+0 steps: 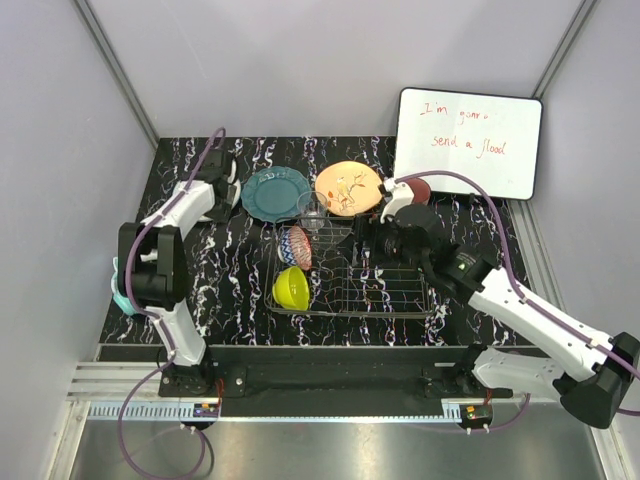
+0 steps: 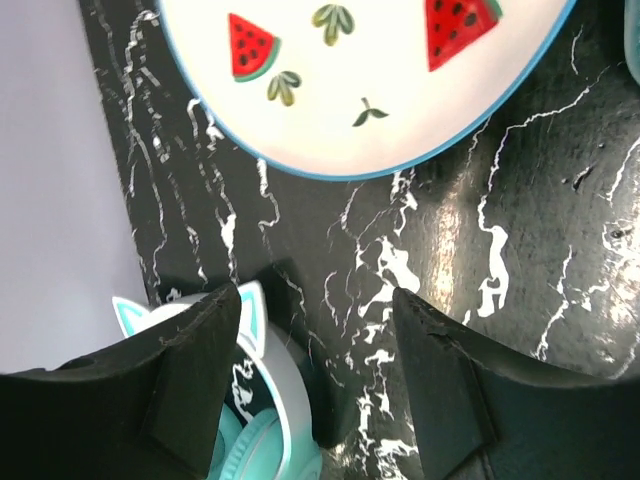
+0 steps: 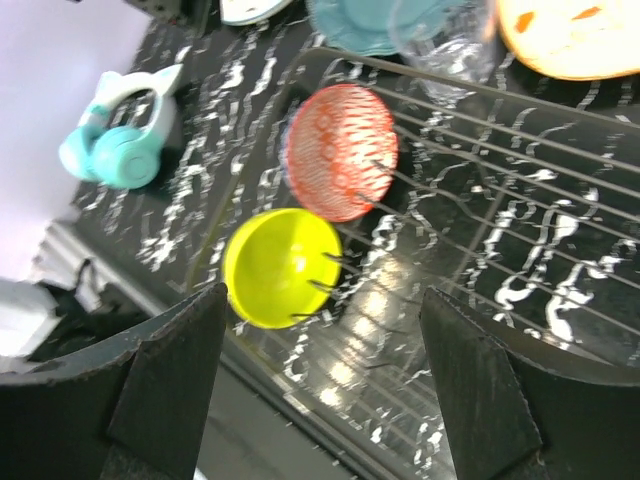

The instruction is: Load the mixed dishes into the dish rack

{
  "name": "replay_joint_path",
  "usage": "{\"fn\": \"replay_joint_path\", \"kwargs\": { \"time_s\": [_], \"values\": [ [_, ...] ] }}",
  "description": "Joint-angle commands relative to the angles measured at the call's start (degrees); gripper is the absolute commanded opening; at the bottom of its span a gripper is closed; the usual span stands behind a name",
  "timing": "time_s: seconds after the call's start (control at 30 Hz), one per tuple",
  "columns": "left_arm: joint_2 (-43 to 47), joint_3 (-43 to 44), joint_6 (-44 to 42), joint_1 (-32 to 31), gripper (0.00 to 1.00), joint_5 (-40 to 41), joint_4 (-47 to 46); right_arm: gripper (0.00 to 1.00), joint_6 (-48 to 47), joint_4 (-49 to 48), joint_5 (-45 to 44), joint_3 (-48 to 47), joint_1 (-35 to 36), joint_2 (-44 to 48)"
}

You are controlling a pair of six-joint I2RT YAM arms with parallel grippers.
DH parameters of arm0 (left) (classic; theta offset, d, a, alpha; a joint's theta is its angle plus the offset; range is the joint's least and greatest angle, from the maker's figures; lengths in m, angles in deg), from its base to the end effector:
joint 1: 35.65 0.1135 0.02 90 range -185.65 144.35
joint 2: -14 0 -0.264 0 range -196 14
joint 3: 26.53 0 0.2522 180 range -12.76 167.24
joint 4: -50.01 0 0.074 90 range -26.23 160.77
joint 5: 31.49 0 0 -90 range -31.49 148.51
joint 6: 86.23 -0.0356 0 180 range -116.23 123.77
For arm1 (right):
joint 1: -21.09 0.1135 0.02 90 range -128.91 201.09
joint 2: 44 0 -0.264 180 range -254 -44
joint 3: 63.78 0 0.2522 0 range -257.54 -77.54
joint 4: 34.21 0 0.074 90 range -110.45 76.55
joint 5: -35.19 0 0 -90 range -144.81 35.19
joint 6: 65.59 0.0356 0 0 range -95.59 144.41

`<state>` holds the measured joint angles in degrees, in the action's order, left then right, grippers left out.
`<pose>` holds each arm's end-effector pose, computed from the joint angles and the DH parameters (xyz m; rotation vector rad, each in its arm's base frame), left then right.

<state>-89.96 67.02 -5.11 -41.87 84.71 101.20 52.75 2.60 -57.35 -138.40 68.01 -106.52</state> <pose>0.3816 -0.0258 0.2309 0.1893 2.5902 0.6184 0.1680 0.1774 0.3548 -0.3084 2.0696 0.7817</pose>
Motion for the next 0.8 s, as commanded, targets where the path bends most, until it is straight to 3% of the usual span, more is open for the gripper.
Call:
{"fn": "replay_joint_path", "kwargs": {
  "time_s": [0.0,0.3,0.77],
  "values": [
    [0.0,-1.7,-5.9,-1.4,0.68,2.3,-7.7,0.86,-2.2,-5.9,-5.4,4.1,-0.2,1.3],
    [-4.4,-6.3,-13.4,-5.6,0.72,9.5,-19.0,0.87,-4.0,-8.0,-5.6,4.8,-0.2,0.4],
    [-11.7,-6.0,-19.1,-5.2,0.7,13.1,-29.5,0.87,-3.2,-8.9,-7.4,7.1,-0.2,4.5]
  ]
}}
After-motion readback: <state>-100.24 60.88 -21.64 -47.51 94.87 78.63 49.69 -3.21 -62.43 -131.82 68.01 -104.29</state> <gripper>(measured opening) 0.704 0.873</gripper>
